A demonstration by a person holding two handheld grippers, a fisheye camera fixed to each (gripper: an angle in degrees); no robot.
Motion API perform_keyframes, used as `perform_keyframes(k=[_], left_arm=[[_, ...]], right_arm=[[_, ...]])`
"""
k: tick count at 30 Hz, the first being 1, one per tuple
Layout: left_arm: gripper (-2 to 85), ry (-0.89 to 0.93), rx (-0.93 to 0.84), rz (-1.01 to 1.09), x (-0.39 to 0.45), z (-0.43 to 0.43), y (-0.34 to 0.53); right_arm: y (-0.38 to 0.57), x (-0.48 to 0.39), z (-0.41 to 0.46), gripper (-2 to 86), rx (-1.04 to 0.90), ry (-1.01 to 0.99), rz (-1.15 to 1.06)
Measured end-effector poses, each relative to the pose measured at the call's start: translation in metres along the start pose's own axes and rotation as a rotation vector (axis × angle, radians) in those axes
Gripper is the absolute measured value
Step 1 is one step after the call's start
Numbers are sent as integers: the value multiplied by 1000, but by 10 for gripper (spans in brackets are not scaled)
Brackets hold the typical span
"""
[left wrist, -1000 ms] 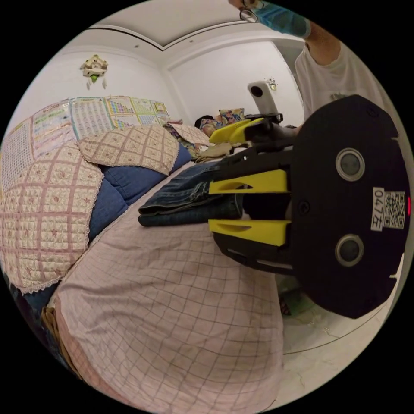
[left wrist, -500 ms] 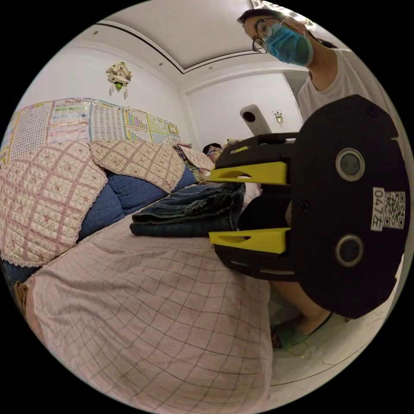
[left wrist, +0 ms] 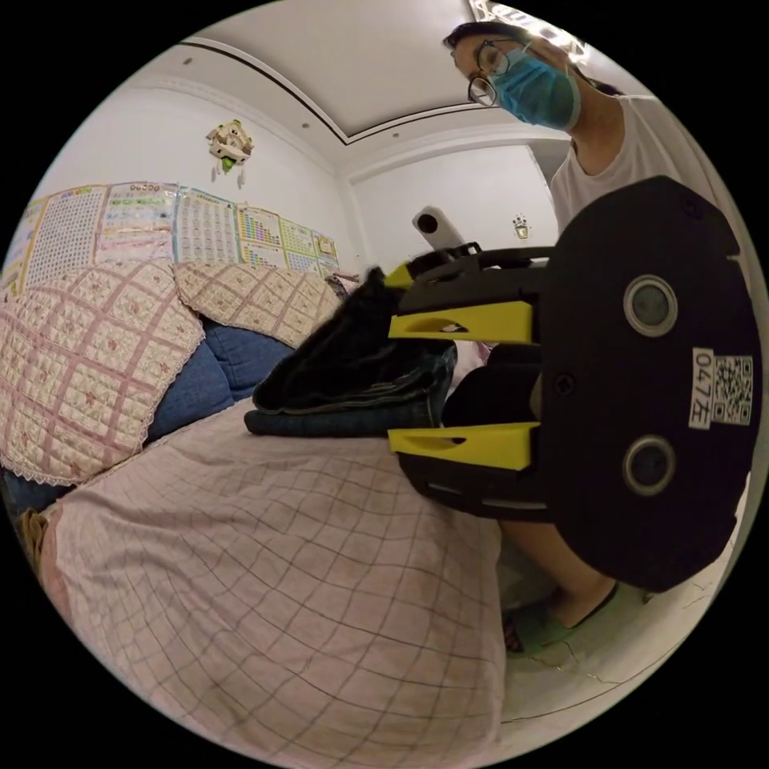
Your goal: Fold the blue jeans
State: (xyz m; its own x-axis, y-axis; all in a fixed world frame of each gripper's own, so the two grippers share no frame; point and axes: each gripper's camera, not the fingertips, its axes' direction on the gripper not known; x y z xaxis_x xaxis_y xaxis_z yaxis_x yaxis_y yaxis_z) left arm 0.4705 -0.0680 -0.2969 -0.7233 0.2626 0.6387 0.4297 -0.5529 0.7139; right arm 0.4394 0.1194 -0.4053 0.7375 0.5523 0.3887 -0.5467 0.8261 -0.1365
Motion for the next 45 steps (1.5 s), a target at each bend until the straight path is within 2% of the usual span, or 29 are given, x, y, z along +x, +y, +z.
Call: perform_keyframes(k=[2, 7, 12, 15, 20, 22, 26, 30, 32, 34, 36, 39, 41, 45], left_arm=[[150, 20, -6, -14, 0, 6, -4], [144, 24, -1, -25, 11, 12, -12], [146, -13, -6, -33, 28, 21, -26], [151, -8, -5, -52, 38, 26, -32], [160, 20, 10, -69, 59, 29, -45], [162, 13, 11, -61, 69, 29, -52], [172, 24, 10, -77, 85, 35, -69], [203, 129, -44, -85, 107, 64, -97], [207, 80, -86, -74, 118, 78, -110], [195, 37, -96, -50, 128, 85, -117], [173, -13, -101, -26, 142, 87, -125], [153, -39, -102, -10, 155, 87, -136], [143, -41, -106, -6, 161, 86, -143], [121, -18, -96, -2, 174, 81, -157]], right_arm=[[9, -7, 38, 13, -256, 6, -119], [18, -13, 3, 93, -127, 47, -203], [35, -37, 20, 120, -298, 230, -430], [47, -53, 31, 122, -347, 426, -564], [63, -47, 23, 81, -424, 611, -697], [62, -32, -5, 60, -365, 578, -623], [60, 37, -83, 41, -232, 358, -319], [71, 76, -124, 47, -227, 263, -262], [81, 97, -168, 63, -178, 192, -203], [95, 122, -222, 77, -75, 190, -123], [117, 161, -280, 85, 25, 283, 23], [170, 258, -368, 100, 108, 382, 368], [215, 339, -414, 109, 88, 332, 585], [259, 420, -447, 108, 54, 188, 711]])
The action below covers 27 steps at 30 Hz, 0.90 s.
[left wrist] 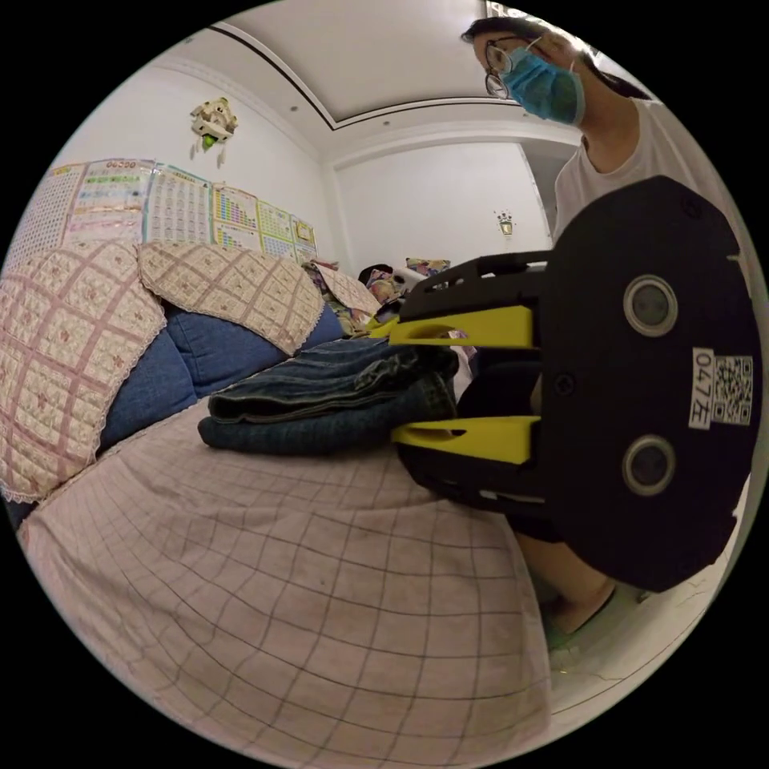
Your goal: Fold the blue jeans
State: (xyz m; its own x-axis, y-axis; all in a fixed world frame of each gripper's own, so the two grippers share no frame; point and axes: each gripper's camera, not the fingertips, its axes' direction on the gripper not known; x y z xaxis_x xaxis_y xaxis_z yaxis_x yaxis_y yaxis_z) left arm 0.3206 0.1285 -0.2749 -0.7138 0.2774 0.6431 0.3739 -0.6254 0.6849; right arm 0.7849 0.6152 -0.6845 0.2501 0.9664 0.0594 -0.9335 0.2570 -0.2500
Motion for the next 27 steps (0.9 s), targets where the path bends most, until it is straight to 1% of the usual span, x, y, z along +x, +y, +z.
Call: perform_keyframes(k=[2, 4, 6, 7, 8, 9, 11, 12, 14, 15, 16, 17, 18, 19, 21, 22, 23, 24, 25, 26, 27], left_arm=[[109, 16, 9, -3, 4, -4, -5], [99, 38, 16, -4, 7, -8, -10], [89, 64, 18, 13, 15, -15, -18], [87, 73, 19, 18, 16, -16, -19], [84, 100, 21, 21, 20, -20, -24], [82, 143, 30, 25, 25, -25, -28], [80, 200, 37, 37, 38, -32, -37], [79, 215, 36, 65, 54, -37, -43], [80, 223, 15, 136, 84, -44, -52], [80, 248, -6, 181, 105, -47, -58], [80, 272, -18, 198, 114, -47, -60], [80, 335, -44, 217, 131, -44, -65], [80, 406, -79, 224, 146, -35, -70], [80, 439, -103, 224, 153, -29, -73], [79, 532, -231, 220, 182, 14, -85], [79, 541, -270, 226, 189, 27, -89], [79, 537, -352, 242, 204, 57, -96], [79, 527, -429, 243, 216, 88, -104], [79, 528, -465, 238, 222, 104, -108], [79, 546, -532, 224, 233, 137, -115], [79, 576, -586, 207, 246, 170, -125]], right_arm=[[-12, 43, -7, 102, -18, -148, 62], [-18, 67, -10, 90, -62, -184, 105], [-23, 83, -22, 53, -58, -227, 128], [-26, 86, -33, 27, -62, -258, 97], [-29, 85, -50, 8, -35, -241, 66], [-30, 82, -60, 5, -25, -213, 45], [-30, 58, -108, -2, 32, -94, -97], [-29, 51, -121, -3, 47, -74, -126], [-13, 33, -183, -3, 135, -14, -212], [-7, 31, -201, -3, 160, 3, -221], [9, 32, -237, -3, 211, 32, -221], [29, 39, -273, -3, 262, 49, -195], [39, 44, -291, -3, 288, 54, -175], [61, 55, -325, -3, 336, 65, -124], [94, 70, -372, -3, 399, 108, -41], [112, 78, -401, -3, 440, 166, 7], [127, 82, -429, -4, 479, 250, 48], [132, 84, -442, -4, 499, 294, 61], [141, 85, -466, -4, 542, 379, 73], [147, 86, -487, -4, 593, 464, 79], [150, 87, -497, -4, 620, 505, 83]])
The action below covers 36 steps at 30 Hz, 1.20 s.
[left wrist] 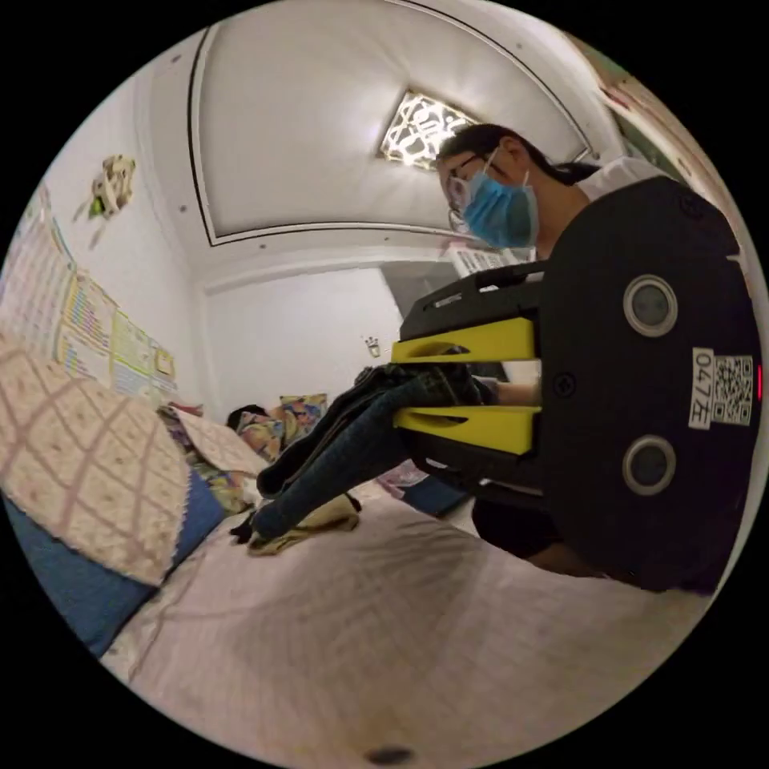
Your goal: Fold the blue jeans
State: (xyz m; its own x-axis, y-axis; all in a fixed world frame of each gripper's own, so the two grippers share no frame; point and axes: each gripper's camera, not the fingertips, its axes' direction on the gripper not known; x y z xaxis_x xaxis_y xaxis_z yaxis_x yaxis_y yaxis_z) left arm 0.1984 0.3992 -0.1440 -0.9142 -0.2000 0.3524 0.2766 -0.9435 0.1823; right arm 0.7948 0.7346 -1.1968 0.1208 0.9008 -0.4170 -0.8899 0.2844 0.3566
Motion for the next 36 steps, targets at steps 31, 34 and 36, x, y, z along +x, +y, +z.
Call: perform_keyframes(k=[31, 34, 36], left_arm=[[-9, -1029, 442, 1028, 325, -186, 561], [-10, -1115, 445, 1086, 338, -197, 638], [-9, -1213, 461, 1128, 338, -202, 696]], right_arm=[[141, -281, 45, 36, 23, 51, -380], [153, -380, 65, 38, 76, -135, -529], [163, -439, 79, 38, 84, -231, -614]])
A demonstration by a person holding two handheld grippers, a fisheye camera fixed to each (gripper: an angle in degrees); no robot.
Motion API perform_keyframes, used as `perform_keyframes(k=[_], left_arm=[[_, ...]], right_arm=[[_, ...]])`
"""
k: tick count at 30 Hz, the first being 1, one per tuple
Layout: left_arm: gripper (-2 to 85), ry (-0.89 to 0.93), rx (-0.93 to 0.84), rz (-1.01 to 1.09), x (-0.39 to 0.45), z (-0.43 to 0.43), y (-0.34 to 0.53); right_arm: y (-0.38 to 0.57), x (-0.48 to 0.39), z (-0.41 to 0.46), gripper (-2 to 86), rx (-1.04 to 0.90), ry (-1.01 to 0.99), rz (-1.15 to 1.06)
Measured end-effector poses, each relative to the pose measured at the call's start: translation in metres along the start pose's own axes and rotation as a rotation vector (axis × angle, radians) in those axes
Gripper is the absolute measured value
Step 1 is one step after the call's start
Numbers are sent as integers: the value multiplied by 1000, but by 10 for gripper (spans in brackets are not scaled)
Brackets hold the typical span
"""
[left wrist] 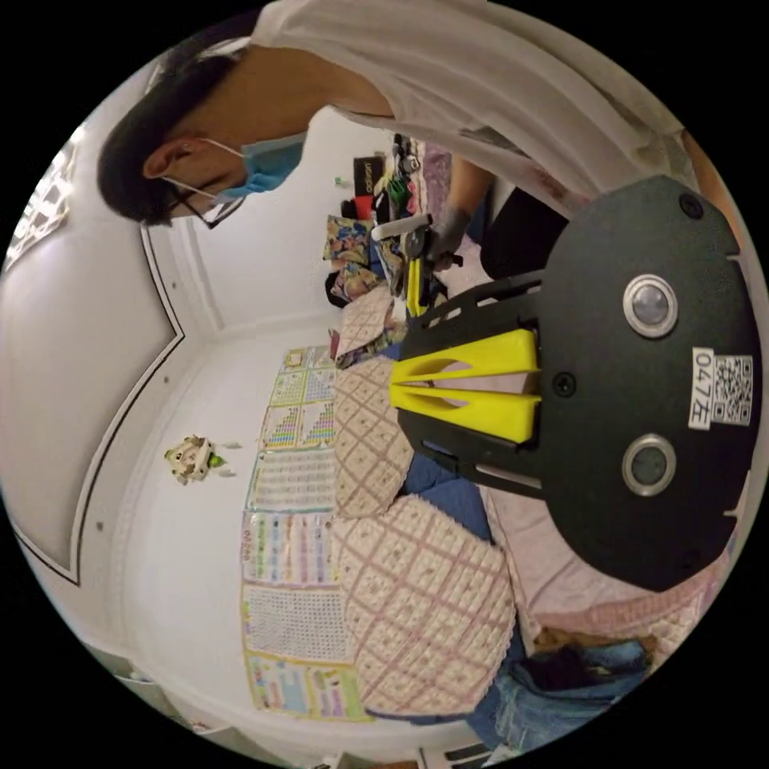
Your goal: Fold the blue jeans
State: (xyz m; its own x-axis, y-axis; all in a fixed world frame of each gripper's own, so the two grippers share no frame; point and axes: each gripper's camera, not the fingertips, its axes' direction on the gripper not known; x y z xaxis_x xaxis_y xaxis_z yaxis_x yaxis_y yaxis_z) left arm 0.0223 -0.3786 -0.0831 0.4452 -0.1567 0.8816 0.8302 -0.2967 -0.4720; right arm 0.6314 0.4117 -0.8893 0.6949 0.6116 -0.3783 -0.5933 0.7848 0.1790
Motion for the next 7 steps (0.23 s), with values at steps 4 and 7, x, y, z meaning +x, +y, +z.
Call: perform_keyframes(k=[4, 7], left_arm=[[-8, -28, -16, -23, 11, -56, 49], [2, -127, -120, -89, 8, -90, 93]], right_arm=[[-40, -114, 64, 41, 104, -122, -128], [-65, -184, 121, 40, 79, -239, -152]])
